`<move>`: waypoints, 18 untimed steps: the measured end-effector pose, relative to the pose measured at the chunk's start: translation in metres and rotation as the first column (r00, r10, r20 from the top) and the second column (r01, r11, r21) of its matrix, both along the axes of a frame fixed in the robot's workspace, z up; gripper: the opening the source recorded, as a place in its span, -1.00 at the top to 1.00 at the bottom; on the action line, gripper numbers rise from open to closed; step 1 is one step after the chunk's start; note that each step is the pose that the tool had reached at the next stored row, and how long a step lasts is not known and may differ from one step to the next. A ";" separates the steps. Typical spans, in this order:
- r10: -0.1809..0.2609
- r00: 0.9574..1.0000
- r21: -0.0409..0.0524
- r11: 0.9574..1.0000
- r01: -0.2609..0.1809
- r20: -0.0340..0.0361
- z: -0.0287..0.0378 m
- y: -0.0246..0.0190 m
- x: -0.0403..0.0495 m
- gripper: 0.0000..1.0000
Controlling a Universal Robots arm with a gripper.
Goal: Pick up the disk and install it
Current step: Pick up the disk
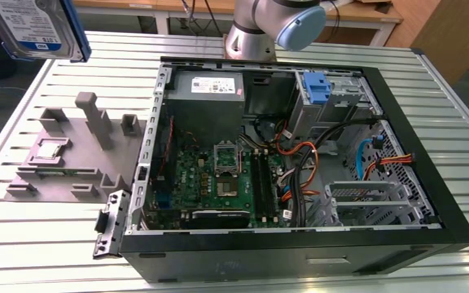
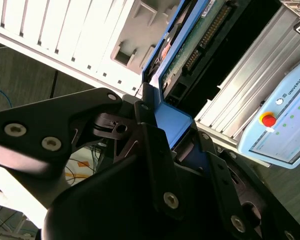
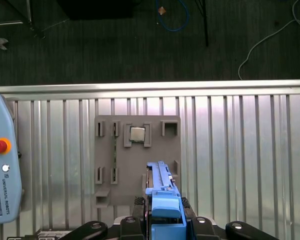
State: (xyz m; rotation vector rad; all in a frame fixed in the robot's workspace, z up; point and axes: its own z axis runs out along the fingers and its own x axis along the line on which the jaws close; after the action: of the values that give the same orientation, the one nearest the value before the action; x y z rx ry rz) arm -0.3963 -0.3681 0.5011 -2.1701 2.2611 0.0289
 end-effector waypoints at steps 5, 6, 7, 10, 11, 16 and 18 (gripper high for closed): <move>0.000 1.000 0.000 1.000 0.000 0.000 0.0000 0.0000 0.0011 0.26; 0.000 1.000 0.000 1.000 0.000 0.000 0.0000 0.0000 0.0013 0.26; 0.000 1.000 0.000 1.000 0.000 0.000 -0.0001 0.0000 0.0015 0.26; 0.000 1.000 0.000 1.000 0.000 0.000 0.0000 0.0000 0.0022 0.26; 0.000 1.000 0.000 1.000 0.000 0.000 -0.0001 0.0000 0.0024 0.26; 0.000 1.000 0.000 1.000 0.000 0.000 0.0000 0.0000 0.0035 0.26; 0.000 1.000 0.000 1.000 0.000 0.000 0.0000 0.0000 0.0039 0.26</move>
State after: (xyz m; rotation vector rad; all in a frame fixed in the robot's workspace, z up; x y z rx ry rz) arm -0.3924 -0.3681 0.5011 -2.1700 2.2611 0.0288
